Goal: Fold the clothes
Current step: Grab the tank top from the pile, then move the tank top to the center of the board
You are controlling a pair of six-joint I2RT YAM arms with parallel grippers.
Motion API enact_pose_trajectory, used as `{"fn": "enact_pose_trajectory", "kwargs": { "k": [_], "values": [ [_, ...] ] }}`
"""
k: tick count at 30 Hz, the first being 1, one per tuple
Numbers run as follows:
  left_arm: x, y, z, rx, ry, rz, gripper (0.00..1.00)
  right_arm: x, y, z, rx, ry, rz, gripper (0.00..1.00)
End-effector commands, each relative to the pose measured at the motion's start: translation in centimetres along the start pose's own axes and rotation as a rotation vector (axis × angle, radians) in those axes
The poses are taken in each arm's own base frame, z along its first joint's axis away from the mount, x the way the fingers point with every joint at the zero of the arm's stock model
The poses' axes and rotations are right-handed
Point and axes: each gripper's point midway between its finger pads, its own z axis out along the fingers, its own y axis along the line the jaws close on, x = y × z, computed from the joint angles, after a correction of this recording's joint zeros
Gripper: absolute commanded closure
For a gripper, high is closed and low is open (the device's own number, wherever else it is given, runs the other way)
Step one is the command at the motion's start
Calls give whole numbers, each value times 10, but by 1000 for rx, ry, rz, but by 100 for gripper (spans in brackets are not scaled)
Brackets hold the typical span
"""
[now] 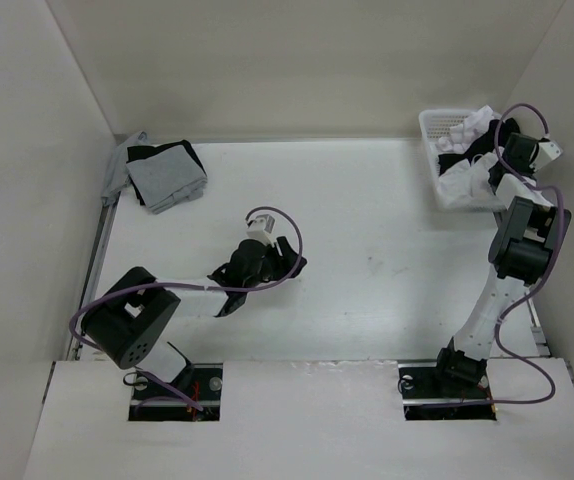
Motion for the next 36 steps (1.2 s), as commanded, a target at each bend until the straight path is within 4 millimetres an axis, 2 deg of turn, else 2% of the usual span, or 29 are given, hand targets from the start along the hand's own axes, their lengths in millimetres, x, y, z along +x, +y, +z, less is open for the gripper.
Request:
{"fn": "enact_pose_trajectory", "kwargs": {
  "k": [1,2,3,4,7,8,10,11,12,13,14,15,16,19,21,23,25,26,28,34,36],
  "values": [
    [-9,-13,0,64,-34,-20,51,-83,43,-61,-203,-227,122,100],
    [-8,-13,0,64,-32,-19,51,-89,49,-71,-229,-243,126,100],
    [-8,-14,0,67,-30,-18,51,-108,68,-112,-311,-299,145,100],
    [-7,-13,1,66,-29,-20,51,-114,73,-126,-336,-316,158,100],
    [-9,-13,0,65,-35,-26,51,-136,105,-235,-533,-392,235,100],
    [-11,-11,-2,60,-45,-27,51,-138,114,-280,-615,-403,265,100],
    [-16,-9,-4,53,-61,-30,51,-138,123,-340,-732,-404,300,100],
    [-20,-5,-5,44,-73,-35,52,-135,128,-382,-815,-392,314,100],
    [-22,-3,-7,40,-81,-39,52,-132,130,-409,-869,-378,319,100],
    [-28,2,-10,29,-102,-53,52,-128,131,-449,-943,-355,320,100],
    [-30,3,-11,25,-108,-60,52,-126,131,-470,-986,-344,319,100],
    [-38,8,-15,16,-129,-78,52,-122,129,-504,-1056,-318,321,100],
    [-44,13,-19,7,-147,-92,52,-120,128,-521,-1090,-304,322,100],
    [-64,29,-33,-19,-215,-143,52,-111,117,-588,-1238,-216,337,100],
    [-79,42,-44,-43,-268,-181,52,-97,113,-614,-1300,-145,338,100],
    [-89,56,-54,-68,-305,-218,52,-74,113,-639,-1366,-52,330,100],
    [-96,70,-62,-100,-337,-254,52,-47,117,-651,-1396,21,304,100],
    [-99,76,-66,-115,-352,-267,52,-27,122,-653,-1400,63,288,100],
    [-103,84,-71,-134,-367,-280,52,10,135,-634,-1353,102,239,99],
    [-100,95,-69,-169,-364,-276,52,137,189,-508,-1166,308,152,99],
    [-98,97,-67,-180,-353,-269,53,166,200,-460,-1086,334,135,99]
  ]
}}
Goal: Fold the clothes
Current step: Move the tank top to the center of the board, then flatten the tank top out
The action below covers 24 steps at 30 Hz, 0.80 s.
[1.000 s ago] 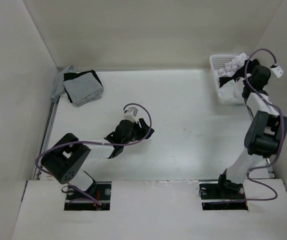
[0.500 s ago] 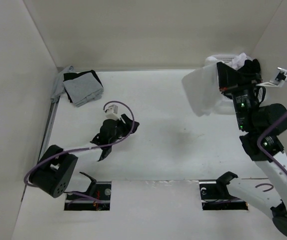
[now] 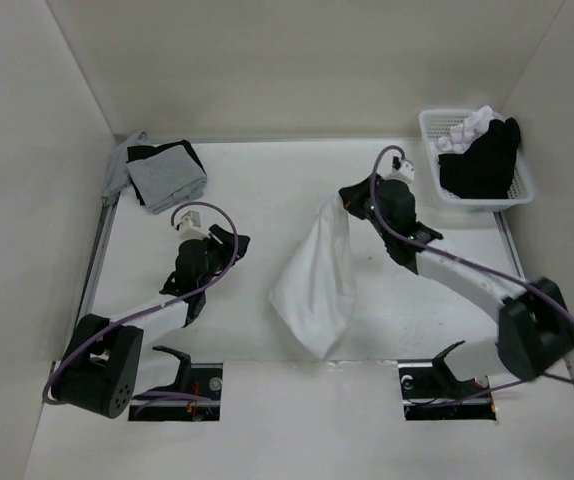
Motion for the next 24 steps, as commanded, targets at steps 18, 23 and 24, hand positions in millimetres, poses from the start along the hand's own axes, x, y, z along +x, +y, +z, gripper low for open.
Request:
{"fn": "enact_pose_trajectory", "kwargs": {
  "k": [18,23,24],
  "values": [
    [114,-6,-34,-117,297,337,61,116,-155,-24,319,330,-152,94],
    [143,-30,-43,-53,365,363,61,156,-145,-40,307,478,-310,82],
    [148,-28,-44,-61,377,361,61,163,-147,-39,319,501,-334,75]
  ]
}}
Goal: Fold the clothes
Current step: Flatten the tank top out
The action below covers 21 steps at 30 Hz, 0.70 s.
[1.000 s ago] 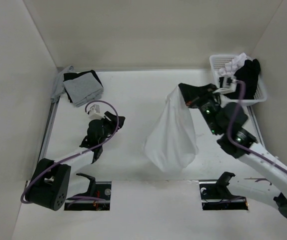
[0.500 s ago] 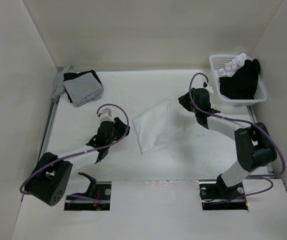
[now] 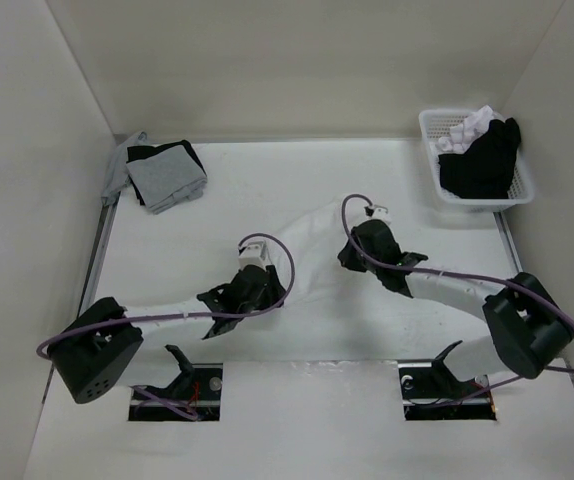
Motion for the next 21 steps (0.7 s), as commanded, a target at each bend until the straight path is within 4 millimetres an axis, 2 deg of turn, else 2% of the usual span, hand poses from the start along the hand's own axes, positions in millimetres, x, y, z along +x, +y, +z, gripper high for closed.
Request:
{"fn": "enact_pose_trajectory", "kwargs": {
  "k": [1,4,7,12,13,16,17,18,20,21],
  "values": [
    [-4,-21,3,26,-7,-23,61,17,3,7,52,56,-137,70],
    [4,-16,6,3,21,-23,62,27,2,16,74,81,-149,66],
    [10,-13,6,-20,45,-5,65,35,-1,20,98,109,-165,72],
    [16,-9,11,-37,71,8,67,46,-2,25,110,135,-172,72],
    [20,-11,13,-36,85,16,69,46,-1,25,109,135,-172,77],
    [24,-13,17,-32,102,19,75,44,0,24,111,127,-163,87],
    [26,-14,18,-24,109,18,82,39,2,20,104,112,-152,94],
    [25,-13,18,-25,107,12,85,36,4,18,97,104,-146,95],
    [14,-13,15,-18,82,-11,92,28,9,10,78,78,-132,97],
    [5,-14,11,-9,58,-22,94,16,16,-2,45,42,-110,98]
  ]
}}
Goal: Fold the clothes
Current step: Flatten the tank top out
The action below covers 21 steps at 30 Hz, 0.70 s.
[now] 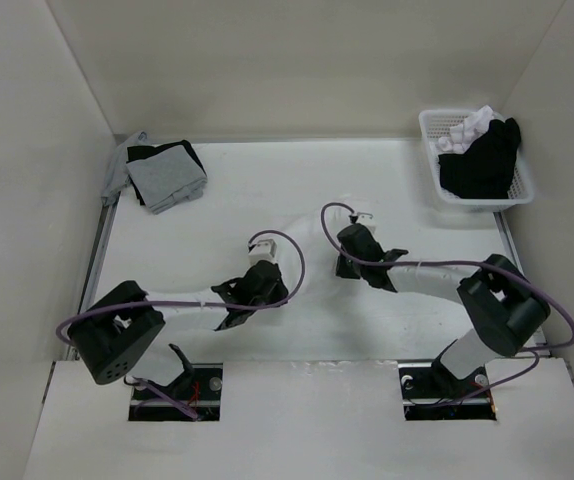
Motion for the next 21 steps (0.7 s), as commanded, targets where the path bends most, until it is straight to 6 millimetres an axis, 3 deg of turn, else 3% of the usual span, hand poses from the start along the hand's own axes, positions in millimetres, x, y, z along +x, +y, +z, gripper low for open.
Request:
{"fn": "enact_pose_trajectory", "kwargs": {
  "k": [1,5,6,12,15,18,21],
  "values": [
    [-27,4,-16,16,-52,-41,95,-45,22,-44,-107,-149,66,98],
    [-79,2,-43,63,-174,-110,96,-73,28,-86,-211,-246,121,98],
    [-98,1,-55,92,-219,-141,97,-85,29,-106,-261,-284,145,98],
    [-139,17,-89,124,-321,-224,97,-107,21,-158,-363,-390,208,99],
    [-161,30,-113,131,-387,-276,97,-115,14,-200,-444,-460,258,99],
    [-179,24,-137,189,-430,-323,97,-115,18,-219,-502,-465,274,99],
    [-203,10,-160,259,-482,-348,97,-116,23,-223,-529,-463,287,99]
  ]
}}
